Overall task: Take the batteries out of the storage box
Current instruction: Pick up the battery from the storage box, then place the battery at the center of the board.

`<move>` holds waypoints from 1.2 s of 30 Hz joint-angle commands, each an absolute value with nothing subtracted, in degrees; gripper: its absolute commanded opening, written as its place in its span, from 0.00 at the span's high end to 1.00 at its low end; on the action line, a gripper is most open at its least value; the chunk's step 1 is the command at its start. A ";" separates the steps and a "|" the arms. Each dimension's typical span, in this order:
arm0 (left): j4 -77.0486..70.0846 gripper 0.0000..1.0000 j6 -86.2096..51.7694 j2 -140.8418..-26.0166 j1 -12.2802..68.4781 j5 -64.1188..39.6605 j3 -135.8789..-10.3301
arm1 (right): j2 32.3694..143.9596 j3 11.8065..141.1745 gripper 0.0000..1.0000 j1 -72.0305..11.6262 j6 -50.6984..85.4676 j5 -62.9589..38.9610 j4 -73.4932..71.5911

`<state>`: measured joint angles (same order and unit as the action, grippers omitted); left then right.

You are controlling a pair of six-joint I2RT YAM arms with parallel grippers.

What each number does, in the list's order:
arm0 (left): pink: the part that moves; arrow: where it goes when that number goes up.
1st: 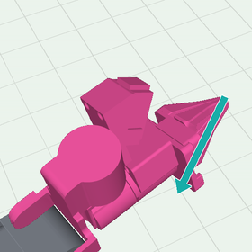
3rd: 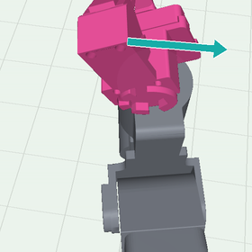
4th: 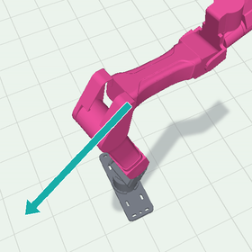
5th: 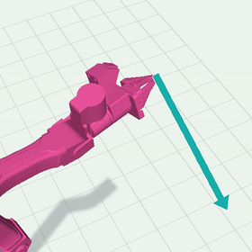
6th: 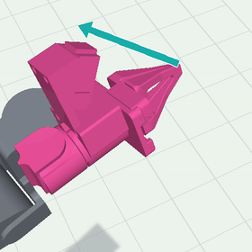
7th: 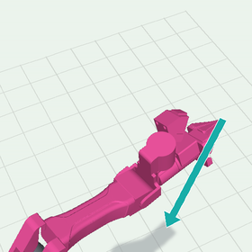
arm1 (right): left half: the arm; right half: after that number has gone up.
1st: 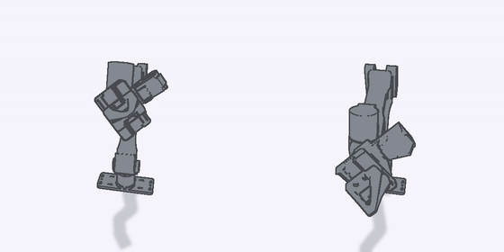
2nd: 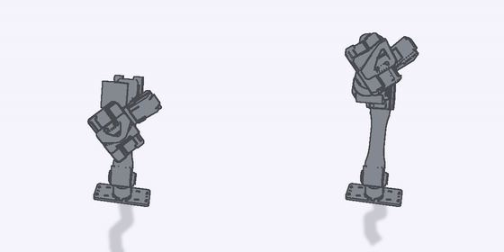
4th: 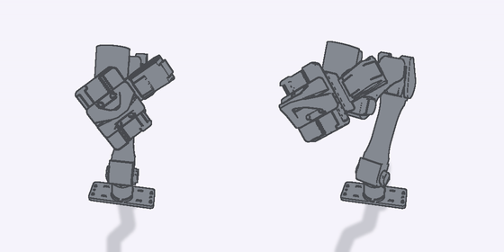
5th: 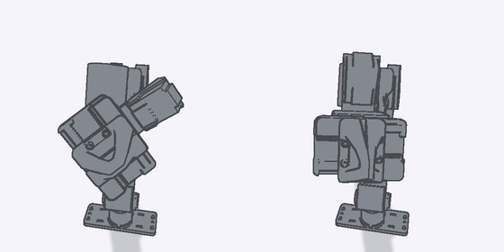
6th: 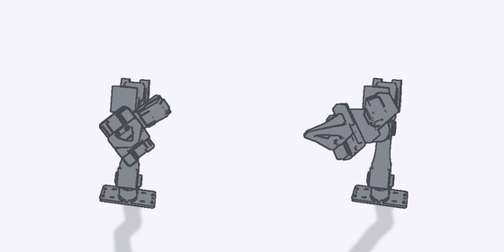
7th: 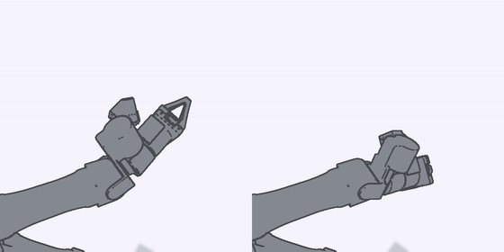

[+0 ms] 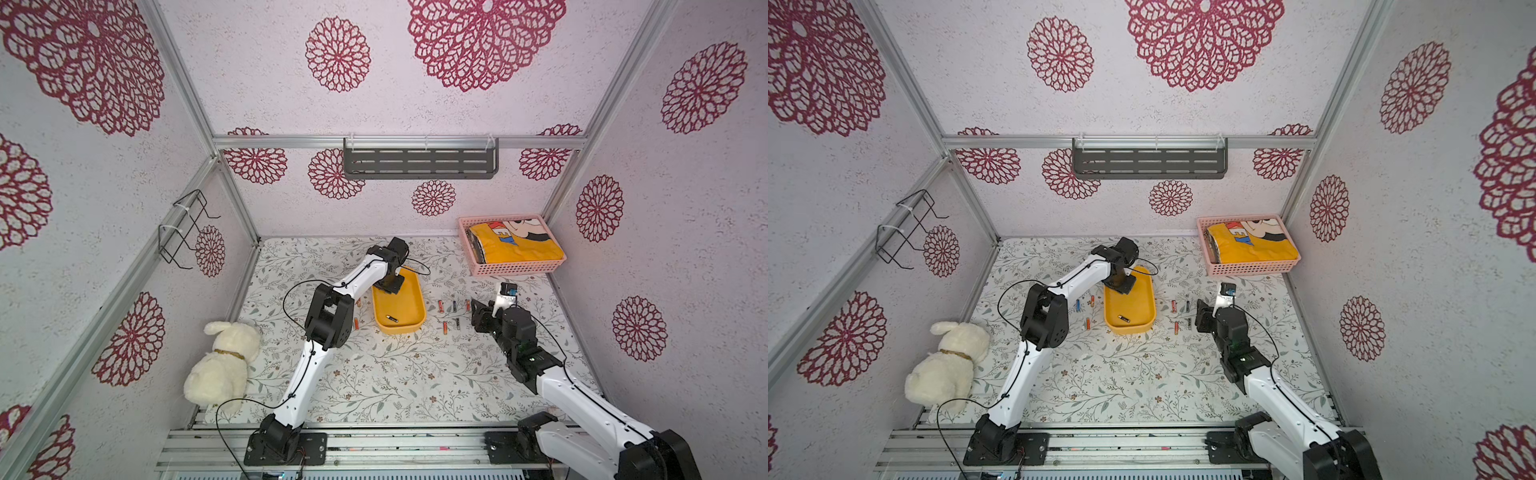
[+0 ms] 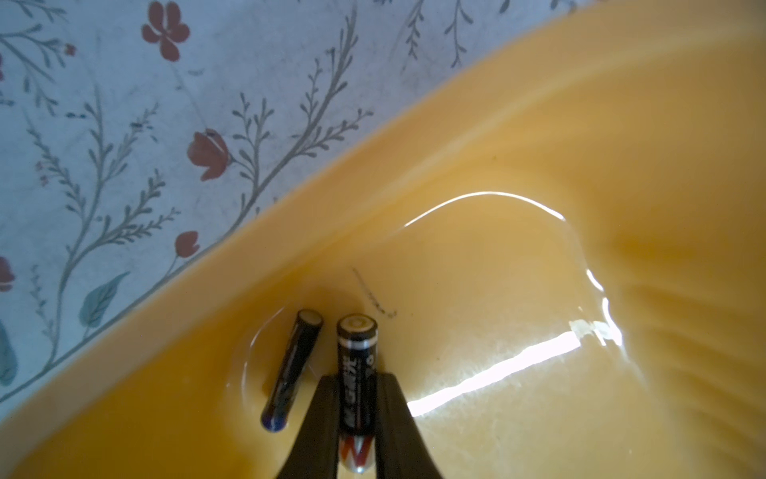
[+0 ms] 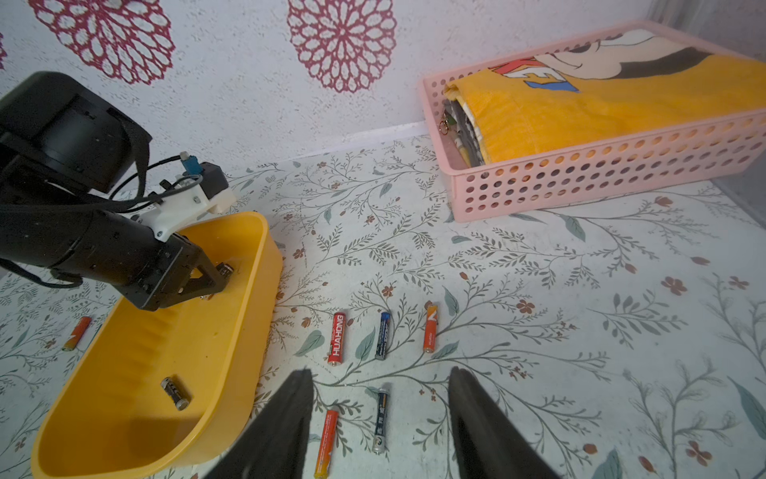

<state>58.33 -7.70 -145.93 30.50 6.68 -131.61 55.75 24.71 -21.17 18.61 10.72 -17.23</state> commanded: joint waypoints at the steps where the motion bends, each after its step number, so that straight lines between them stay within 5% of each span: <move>1: 58.50 1.00 -13.63 -137.38 30.94 5.76 -131.65 | 54.75 26.74 0.42 -21.60 19.03 10.63 -18.74; 7: 57.93 1.00 -22.31 -125.41 29.18 7.84 -123.53 | 58.37 30.28 0.41 -24.97 18.06 10.85 -19.24; 19: 53.69 1.00 -33.16 -103.02 23.34 8.73 -83.95 | 76.63 46.27 0.40 -34.25 17.29 4.75 -14.98; 36: 42.46 0.98 -34.24 -108.76 22.87 8.77 -71.05 | 89.00 61.86 0.41 -36.38 19.32 4.42 -1.65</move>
<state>45.15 -35.03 -107.28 23.09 7.35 -70.81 88.62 59.96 -35.81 18.04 5.19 -5.19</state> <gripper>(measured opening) 0.107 0.589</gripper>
